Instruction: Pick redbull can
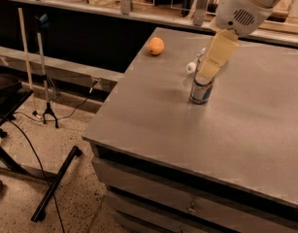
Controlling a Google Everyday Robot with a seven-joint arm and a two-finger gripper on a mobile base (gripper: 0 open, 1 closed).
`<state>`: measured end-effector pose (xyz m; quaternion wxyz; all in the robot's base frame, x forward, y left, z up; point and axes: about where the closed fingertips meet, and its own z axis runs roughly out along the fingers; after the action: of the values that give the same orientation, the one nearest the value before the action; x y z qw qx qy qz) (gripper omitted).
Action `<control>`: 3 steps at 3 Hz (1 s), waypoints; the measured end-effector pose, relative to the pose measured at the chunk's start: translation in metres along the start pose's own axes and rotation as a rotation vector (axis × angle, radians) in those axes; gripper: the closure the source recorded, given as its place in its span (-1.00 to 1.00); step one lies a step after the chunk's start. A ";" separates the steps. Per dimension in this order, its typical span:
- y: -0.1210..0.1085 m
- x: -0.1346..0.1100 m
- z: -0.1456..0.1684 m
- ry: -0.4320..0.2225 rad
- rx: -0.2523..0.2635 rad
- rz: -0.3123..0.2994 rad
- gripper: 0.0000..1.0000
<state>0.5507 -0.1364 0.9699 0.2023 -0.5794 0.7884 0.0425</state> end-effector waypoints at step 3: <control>-0.001 0.012 0.030 0.007 -0.013 0.055 -0.65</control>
Offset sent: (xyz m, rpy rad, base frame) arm 0.0043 -0.0109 -0.0478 0.0164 0.0462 -0.0760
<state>0.5565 -0.1383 0.9383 0.1943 -0.5592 0.8044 0.0511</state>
